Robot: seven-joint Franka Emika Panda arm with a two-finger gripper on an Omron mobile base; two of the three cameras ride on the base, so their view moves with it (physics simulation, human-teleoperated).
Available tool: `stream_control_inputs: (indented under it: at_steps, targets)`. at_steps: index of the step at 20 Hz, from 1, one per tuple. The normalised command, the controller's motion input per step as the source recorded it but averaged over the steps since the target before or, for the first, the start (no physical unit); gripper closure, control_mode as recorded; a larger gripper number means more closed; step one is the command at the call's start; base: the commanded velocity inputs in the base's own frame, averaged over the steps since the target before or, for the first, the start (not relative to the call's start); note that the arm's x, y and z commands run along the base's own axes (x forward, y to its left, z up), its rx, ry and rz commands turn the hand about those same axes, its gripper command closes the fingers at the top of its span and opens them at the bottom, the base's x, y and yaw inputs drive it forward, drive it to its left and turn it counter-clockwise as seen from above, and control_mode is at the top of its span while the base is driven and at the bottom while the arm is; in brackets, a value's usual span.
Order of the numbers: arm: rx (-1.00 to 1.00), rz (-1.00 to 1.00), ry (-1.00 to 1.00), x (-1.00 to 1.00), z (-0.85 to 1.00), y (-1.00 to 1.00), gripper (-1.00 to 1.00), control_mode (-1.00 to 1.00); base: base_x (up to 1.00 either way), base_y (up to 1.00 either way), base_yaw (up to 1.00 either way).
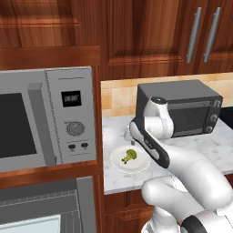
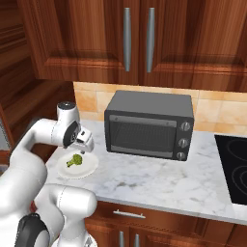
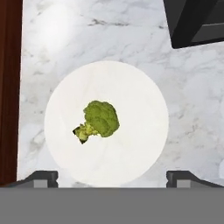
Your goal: Place the broccoli on the bottom rack of the oven.
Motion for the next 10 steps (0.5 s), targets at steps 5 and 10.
stream_control_inputs:
  at_steps: [5, 10]
  targets:
    - [0.0, 0.01, 0.03, 0.34, -0.35, 0.01, -1.0, -1.0, 0.0, 0.0, 0.0]
    - [0.0, 0.0, 0.05, 0.37, -0.27, 0.1, -1.0, -1.0, 0.0, 0.0, 0.0]
